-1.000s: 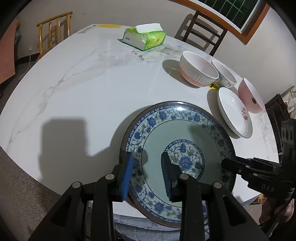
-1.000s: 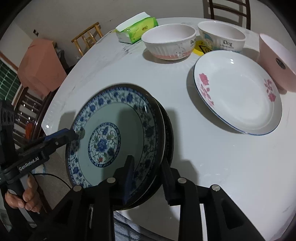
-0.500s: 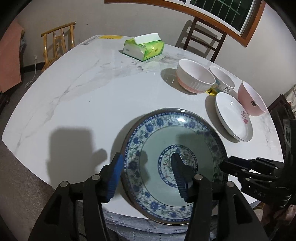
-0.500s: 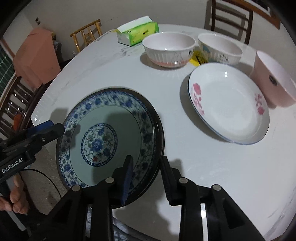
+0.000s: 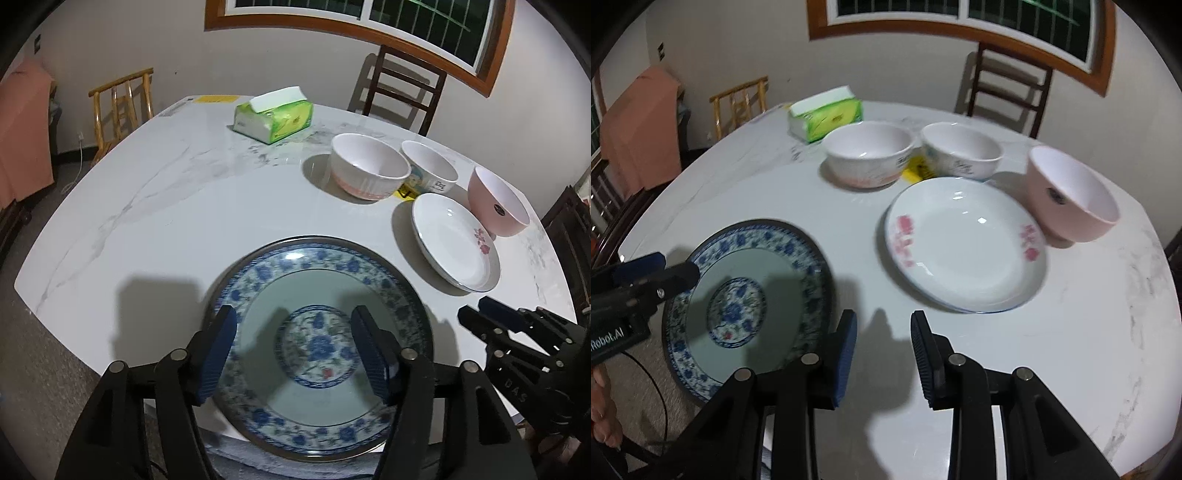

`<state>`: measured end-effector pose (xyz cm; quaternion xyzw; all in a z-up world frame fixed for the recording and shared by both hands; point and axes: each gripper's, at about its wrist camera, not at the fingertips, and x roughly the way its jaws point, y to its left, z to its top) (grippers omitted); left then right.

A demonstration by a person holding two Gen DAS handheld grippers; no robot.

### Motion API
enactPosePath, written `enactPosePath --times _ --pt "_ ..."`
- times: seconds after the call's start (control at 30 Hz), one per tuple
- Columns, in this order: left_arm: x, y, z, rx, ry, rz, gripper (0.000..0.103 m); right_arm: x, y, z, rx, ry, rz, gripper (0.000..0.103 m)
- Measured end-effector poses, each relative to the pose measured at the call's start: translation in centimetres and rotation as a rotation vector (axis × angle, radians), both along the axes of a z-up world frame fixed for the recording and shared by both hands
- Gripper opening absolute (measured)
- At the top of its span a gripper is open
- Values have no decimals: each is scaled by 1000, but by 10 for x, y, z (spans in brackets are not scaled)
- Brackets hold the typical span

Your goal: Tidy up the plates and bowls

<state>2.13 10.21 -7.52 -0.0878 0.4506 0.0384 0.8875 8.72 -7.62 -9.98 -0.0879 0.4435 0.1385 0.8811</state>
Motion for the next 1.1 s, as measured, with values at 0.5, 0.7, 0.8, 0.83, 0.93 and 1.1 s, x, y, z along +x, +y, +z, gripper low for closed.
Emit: enactPosePath --times 0.5,0.7,0.8,0.83,0.93,1.1 --pt "8 -71 5 37 -24 -66 69 -10 -61 4 19 -78 -113 31" --pt "10 -88 1 53 -28 -61 70 -13 -83 3 54 -100 -144 31" --pt "13 -94 0 60 -39 -59 70 -10 -91 3 62 -119 -158 31" --pt "14 -95 0 61 -43 -59 70 -9 -94 2 69 -120 -159 31" --pt "18 -99 -1 65 -45 -57 72 -7 -102 1 91 -128 -165 31" --pt "28 -102 -4 62 -52 -47 72 0 -111 -3 113 -117 -162 31"
